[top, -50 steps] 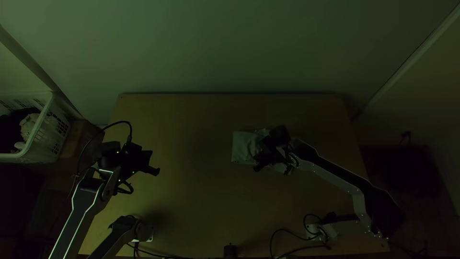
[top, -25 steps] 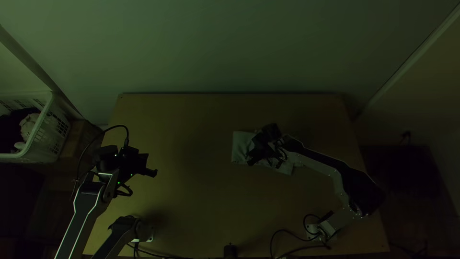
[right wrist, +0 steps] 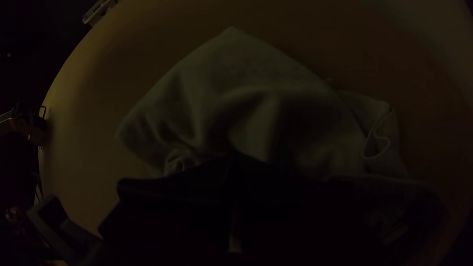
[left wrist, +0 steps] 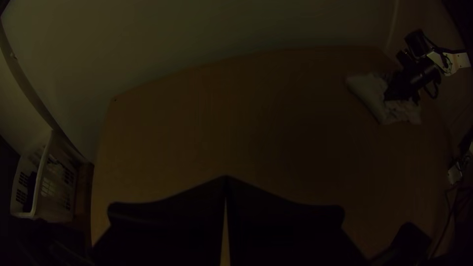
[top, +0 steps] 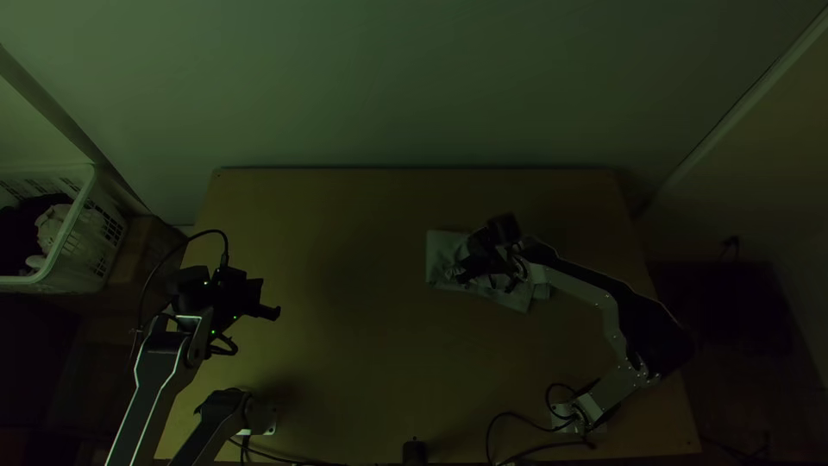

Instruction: Fold the t-shirt

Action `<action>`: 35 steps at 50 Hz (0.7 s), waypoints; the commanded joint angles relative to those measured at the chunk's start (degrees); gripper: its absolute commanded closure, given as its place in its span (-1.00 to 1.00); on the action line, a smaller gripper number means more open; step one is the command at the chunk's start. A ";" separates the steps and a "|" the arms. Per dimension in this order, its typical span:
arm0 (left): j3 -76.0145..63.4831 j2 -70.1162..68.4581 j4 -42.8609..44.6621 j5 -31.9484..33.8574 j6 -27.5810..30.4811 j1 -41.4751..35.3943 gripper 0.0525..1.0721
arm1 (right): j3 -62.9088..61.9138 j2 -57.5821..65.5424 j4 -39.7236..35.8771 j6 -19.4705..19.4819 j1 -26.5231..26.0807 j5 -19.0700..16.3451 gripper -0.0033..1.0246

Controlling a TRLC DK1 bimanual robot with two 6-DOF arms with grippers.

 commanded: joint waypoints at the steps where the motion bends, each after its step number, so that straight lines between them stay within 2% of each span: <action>1: -2.88 -0.99 0.58 -0.23 2.00 1.72 0.91 | -0.89 1.97 0.26 -1.58 -4.53 1.73 0.95; 9: -3.06 -2.22 0.58 -0.23 2.00 1.72 0.92 | -0.54 2.32 0.17 -4.74 -10.85 2.17 0.95; 25: -3.32 -3.71 -0.21 -0.23 1.65 1.72 0.91 | 10.27 10.76 0.26 -9.13 -29.49 2.17 0.95; 35: -3.24 -4.51 -0.91 -0.50 1.65 2.34 0.92 | 17.48 15.68 0.17 -11.07 -35.73 3.05 0.95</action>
